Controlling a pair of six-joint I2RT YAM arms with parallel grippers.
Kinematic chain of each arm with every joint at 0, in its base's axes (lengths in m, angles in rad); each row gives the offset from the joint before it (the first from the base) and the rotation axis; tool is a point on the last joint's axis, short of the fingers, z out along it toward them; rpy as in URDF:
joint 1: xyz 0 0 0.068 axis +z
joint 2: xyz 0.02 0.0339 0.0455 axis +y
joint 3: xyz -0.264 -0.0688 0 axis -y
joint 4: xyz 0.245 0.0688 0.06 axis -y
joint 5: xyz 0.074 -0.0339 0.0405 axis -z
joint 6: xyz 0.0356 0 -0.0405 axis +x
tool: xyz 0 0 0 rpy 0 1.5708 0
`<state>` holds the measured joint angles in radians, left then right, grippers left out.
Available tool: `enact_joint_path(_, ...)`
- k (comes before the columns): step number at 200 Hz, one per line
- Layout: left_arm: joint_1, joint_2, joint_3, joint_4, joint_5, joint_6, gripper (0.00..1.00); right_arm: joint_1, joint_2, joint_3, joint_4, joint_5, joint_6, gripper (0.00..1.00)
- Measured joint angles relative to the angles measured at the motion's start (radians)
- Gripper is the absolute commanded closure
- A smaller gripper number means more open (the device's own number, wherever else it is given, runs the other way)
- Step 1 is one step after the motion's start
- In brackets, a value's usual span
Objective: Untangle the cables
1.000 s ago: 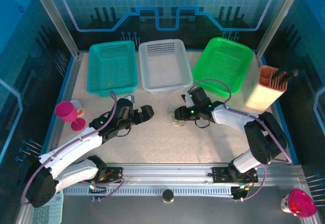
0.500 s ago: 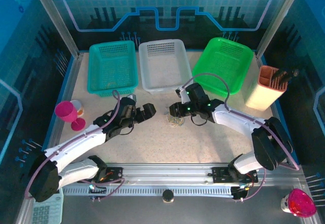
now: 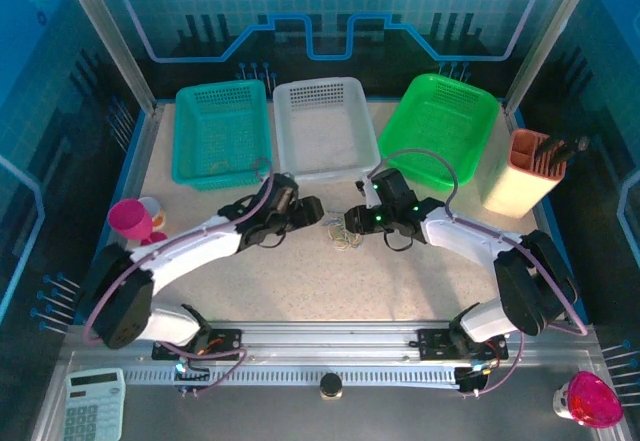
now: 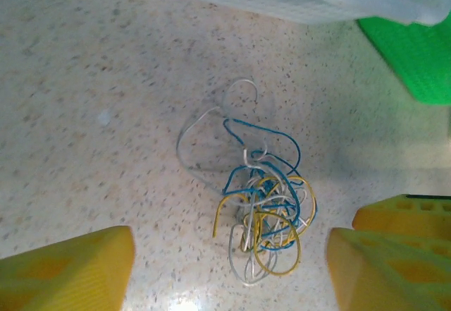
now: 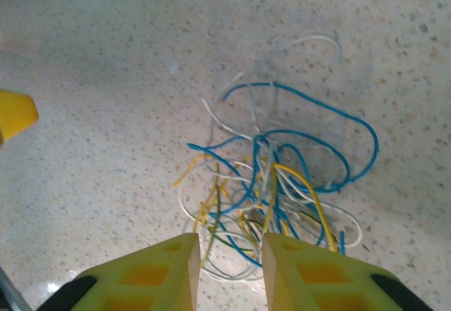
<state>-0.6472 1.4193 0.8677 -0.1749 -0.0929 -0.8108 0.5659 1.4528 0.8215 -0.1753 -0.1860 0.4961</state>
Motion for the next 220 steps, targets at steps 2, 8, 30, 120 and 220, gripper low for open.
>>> enact_joint_path(2, -0.002, 0.011, 0.010, -0.002, 0.000, 0.008, 0.38, -0.001, 0.000, -0.002, 0.000, 0.001, 0.000, 0.68)
enact_joint_path(8, -0.005, 0.043, 0.035, -0.003, -0.003, 0.019, 0.40, -0.002, 0.000, -0.009, 0.000, 0.003, 0.000, 0.67)
enact_joint_path(30, -0.023, 0.159, 0.118, -0.008, -0.013, 0.059, 0.45, -0.007, -0.005, -0.035, 0.000, 0.009, 0.000, 0.65)
enact_joint_path(120, -0.055, 0.383, 0.274, -0.061, -0.098, 0.142, 0.62, -0.026, -0.036, -0.068, -0.004, 0.021, -0.004, 0.48)
enact_joint_path(220, -0.055, 0.470, 0.331, -0.076, -0.132, 0.182, 0.91, -0.030, -0.072, -0.070, -0.007, 0.021, -0.007, 0.40)
